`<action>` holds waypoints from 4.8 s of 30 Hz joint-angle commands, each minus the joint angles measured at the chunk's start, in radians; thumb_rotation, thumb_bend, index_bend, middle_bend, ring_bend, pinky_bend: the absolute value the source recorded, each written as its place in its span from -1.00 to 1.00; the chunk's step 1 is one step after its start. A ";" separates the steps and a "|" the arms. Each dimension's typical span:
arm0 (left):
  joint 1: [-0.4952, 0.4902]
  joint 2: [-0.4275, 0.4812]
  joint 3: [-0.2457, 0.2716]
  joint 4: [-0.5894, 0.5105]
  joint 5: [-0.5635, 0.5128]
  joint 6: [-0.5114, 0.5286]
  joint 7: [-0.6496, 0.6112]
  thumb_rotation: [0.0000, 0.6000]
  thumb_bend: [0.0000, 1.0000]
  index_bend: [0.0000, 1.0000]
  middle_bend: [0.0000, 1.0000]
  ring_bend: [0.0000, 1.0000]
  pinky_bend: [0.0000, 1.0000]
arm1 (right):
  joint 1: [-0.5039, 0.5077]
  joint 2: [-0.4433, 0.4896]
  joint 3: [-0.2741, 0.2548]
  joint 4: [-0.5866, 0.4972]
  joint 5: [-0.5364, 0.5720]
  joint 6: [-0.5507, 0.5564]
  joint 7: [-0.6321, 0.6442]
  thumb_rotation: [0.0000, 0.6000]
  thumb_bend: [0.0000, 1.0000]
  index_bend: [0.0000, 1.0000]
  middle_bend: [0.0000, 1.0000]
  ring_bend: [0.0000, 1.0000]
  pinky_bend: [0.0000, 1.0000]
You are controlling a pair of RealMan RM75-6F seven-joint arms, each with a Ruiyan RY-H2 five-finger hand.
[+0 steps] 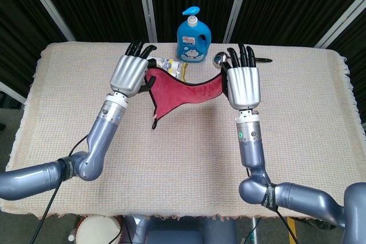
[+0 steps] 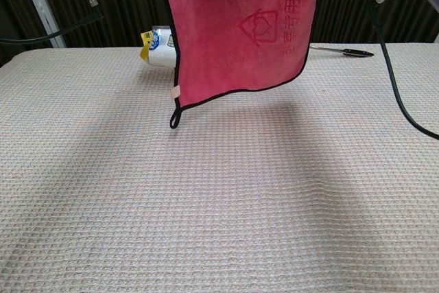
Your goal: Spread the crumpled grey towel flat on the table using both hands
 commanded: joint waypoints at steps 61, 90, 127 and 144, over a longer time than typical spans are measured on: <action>0.232 -0.082 0.443 -0.344 0.347 0.190 -0.144 1.00 0.16 0.25 -0.70 -1.00 -0.86 | -0.357 0.157 -0.406 -0.243 -0.242 0.155 0.018 1.00 0.28 0.35 -0.53 -0.82 -0.75; 0.306 -0.093 0.510 -0.363 0.451 0.154 -0.130 1.00 0.16 0.25 -0.70 -1.00 -0.86 | -0.439 0.170 -0.444 -0.292 -0.290 0.124 -0.054 1.00 0.28 0.35 -0.53 -0.82 -0.75; 0.378 -0.200 0.567 -0.324 0.478 0.102 -0.061 1.00 0.11 0.25 -0.71 -1.00 -0.86 | -0.525 0.117 -0.525 -0.241 -0.359 0.053 -0.074 1.00 0.28 0.35 -0.53 -0.82 -0.75; 0.404 -0.237 0.595 -0.304 0.467 0.073 -0.024 1.00 0.03 0.14 -0.77 -1.00 -0.86 | -0.549 0.099 -0.539 -0.224 -0.364 0.012 -0.075 1.00 0.28 0.35 -0.53 -0.82 -0.75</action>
